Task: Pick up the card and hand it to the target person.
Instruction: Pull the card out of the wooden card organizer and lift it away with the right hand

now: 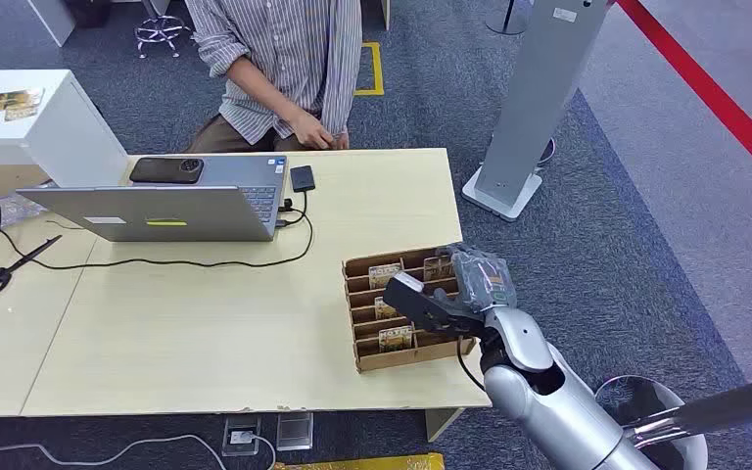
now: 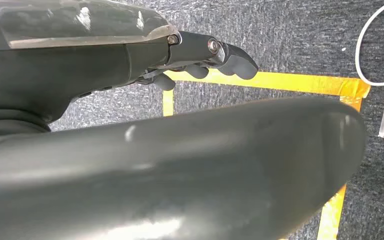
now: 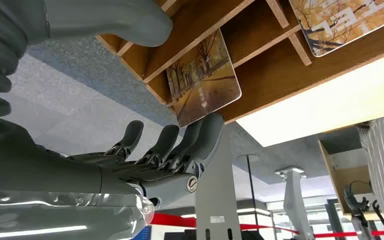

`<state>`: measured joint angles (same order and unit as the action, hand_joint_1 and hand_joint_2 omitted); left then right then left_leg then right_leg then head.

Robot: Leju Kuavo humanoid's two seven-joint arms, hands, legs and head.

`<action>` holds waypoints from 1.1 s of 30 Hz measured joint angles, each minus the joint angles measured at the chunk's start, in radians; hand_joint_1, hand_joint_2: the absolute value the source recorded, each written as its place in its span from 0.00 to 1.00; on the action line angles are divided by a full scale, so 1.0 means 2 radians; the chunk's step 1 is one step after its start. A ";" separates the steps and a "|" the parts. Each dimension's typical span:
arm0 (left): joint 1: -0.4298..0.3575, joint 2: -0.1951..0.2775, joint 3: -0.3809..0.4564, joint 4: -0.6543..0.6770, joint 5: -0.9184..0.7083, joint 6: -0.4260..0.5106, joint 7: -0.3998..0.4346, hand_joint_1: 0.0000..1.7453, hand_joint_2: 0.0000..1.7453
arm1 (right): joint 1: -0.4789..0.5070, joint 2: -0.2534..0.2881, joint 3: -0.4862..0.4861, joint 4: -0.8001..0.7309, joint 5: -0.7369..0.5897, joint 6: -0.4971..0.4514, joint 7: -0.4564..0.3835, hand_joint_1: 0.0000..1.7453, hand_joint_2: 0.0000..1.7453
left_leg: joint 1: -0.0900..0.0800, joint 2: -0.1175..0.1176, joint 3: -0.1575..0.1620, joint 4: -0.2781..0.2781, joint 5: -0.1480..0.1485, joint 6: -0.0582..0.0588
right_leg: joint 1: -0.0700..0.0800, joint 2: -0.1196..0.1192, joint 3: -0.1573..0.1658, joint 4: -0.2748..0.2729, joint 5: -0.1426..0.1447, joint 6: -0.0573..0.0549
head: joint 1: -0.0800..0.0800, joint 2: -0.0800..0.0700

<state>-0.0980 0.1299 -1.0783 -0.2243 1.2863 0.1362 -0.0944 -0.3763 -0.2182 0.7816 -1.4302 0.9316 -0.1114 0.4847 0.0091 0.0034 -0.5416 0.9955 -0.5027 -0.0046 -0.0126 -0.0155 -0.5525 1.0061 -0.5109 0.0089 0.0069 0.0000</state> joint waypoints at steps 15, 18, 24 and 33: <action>0.000 0.000 0.000 0.000 0.000 0.000 0.000 0.00 0.00 | -0.004 0.000 0.007 0.005 -0.001 -0.001 0.002 0.63 1.00 | 0.000 0.000 0.000 0.000 0.000 0.000 | 0.000 0.000 0.000 0.000 0.000 0.000 | 0.000 0.000; 0.000 0.000 0.000 0.000 0.000 0.000 0.000 0.00 0.00 | -0.004 0.000 0.008 0.005 -0.001 -0.002 0.002 0.58 1.00 | 0.000 0.000 0.000 0.000 0.000 0.000 | 0.000 0.000 0.000 0.000 0.000 0.000 | 0.000 0.000; 0.000 0.000 0.000 0.000 0.000 0.000 0.000 0.00 0.00 | -0.004 0.000 0.009 0.006 0.000 -0.003 0.002 0.65 1.00 | 0.000 0.000 0.000 0.000 0.000 0.000 | 0.000 0.000 0.000 0.000 0.000 0.000 | 0.000 0.000; 0.000 0.000 0.000 0.000 0.000 0.000 0.000 0.00 0.00 | -0.004 0.000 0.009 0.006 0.001 -0.010 0.001 1.00 1.00 | 0.000 0.000 0.000 0.000 0.000 0.000 | 0.000 0.000 0.000 0.000 0.000 0.000 | 0.000 0.000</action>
<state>-0.0980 0.1299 -1.0783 -0.2243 1.2866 0.1363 -0.0946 -0.3844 -0.2179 0.8003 -1.4179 0.9341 -0.1311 0.4870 0.0091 0.0034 -0.5415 0.9955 -0.5027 -0.0046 -0.0126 -0.0155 -0.5525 1.0061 -0.5109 0.0089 0.0065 0.0003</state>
